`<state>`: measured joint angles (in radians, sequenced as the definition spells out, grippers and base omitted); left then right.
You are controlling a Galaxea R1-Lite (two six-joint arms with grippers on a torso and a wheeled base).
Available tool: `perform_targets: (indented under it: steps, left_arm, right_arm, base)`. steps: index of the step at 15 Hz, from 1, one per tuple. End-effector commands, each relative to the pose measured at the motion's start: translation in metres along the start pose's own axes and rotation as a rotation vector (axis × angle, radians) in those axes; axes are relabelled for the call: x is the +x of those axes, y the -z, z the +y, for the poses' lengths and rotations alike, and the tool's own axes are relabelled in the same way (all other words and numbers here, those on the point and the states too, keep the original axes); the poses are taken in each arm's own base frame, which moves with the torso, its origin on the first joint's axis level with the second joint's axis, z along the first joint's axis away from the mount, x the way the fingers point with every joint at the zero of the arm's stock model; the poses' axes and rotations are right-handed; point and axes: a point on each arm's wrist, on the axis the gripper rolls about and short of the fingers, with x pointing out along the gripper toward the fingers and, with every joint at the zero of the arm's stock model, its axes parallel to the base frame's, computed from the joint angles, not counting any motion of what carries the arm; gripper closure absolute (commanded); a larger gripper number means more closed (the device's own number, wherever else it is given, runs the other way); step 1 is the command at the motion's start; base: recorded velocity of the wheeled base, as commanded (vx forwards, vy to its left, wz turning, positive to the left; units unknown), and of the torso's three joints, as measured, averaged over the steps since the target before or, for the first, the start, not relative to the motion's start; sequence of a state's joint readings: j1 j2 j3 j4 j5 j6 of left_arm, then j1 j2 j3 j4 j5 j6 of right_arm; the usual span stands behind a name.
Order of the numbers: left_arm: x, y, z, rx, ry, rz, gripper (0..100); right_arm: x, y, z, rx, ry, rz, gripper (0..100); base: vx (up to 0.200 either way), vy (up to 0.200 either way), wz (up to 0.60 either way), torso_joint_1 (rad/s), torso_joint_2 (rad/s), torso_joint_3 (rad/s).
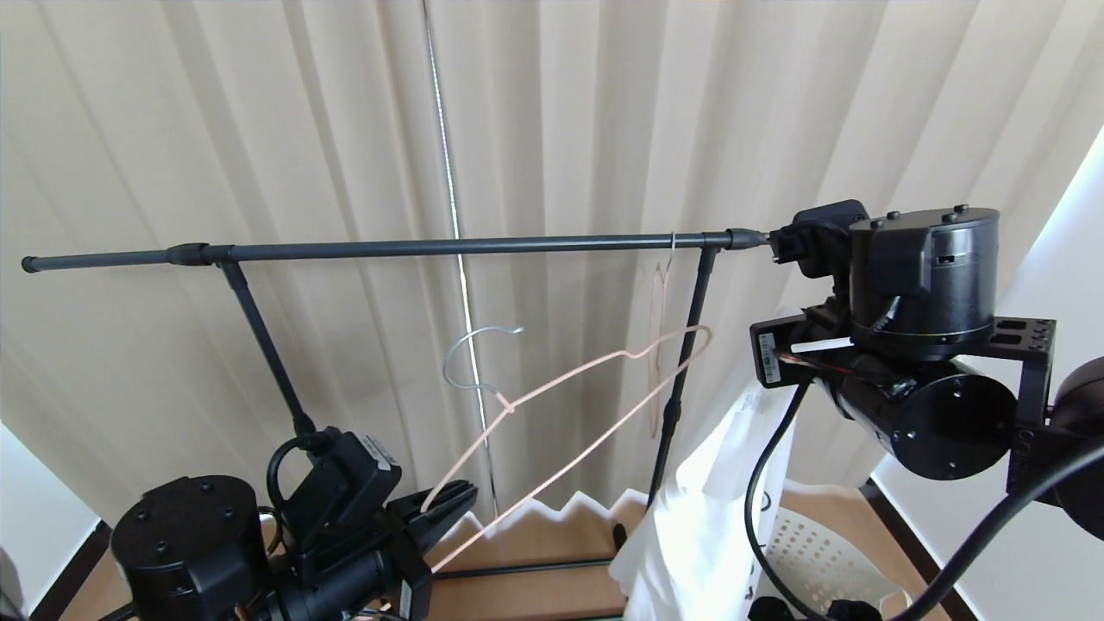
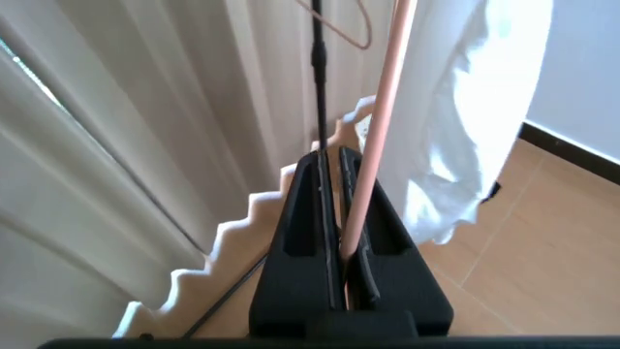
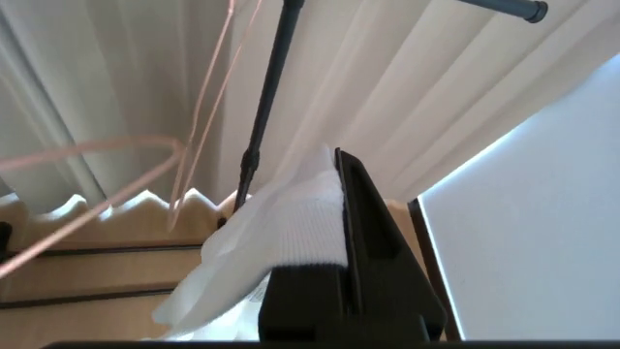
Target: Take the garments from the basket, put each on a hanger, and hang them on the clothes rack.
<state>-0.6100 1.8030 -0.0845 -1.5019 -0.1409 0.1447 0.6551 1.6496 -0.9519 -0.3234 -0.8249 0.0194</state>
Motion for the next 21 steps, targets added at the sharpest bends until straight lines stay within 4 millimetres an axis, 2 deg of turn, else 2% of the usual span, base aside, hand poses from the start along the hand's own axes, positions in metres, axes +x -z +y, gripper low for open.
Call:
perform_targets:
  steps: [1, 4, 12, 16, 21]
  left_arm:
    - [-0.007, -0.001, -0.003, 0.002, 0.041, -0.009, 100]
    - [-0.008, 0.001, -0.006, 0.002, 0.064, -0.001, 100]
    - [-0.001, 0.007, -0.007, -0.007, 0.075, 0.034, 100]
    - [0.011, 0.006, -0.009, -0.072, 0.081, 0.026, 100]
    - [0.017, 0.001, -0.007, -0.108, 0.063, 0.002, 100]
  right_arm:
    - [0.015, 0.005, 0.005, -0.004, 0.037, 0.015, 100]
    - [0.030, 0.005, 0.008, 0.030, 0.097, -0.013, 100]
    - [0.037, 0.000, 0.013, 0.054, 0.103, -0.031, 100]
    - [0.026, 0.001, 0.022, 0.054, 0.093, -0.047, 100]
    - [0.014, 0.006, 0.036, 0.033, 0.039, -0.051, 100]
  base:
    - [0.000, 0.000, 0.00, 0.000, 0.00, 0.000]
    - [0.000, 0.000, 0.00, 0.000, 0.00, 0.000]
    - [0.000, 0.000, 0.00, 0.000, 0.00, 0.000]
    - [0.000, 0.000, 0.00, 0.000, 0.00, 0.000]
    - [0.000, 0.000, 0.00, 0.000, 0.00, 0.000]
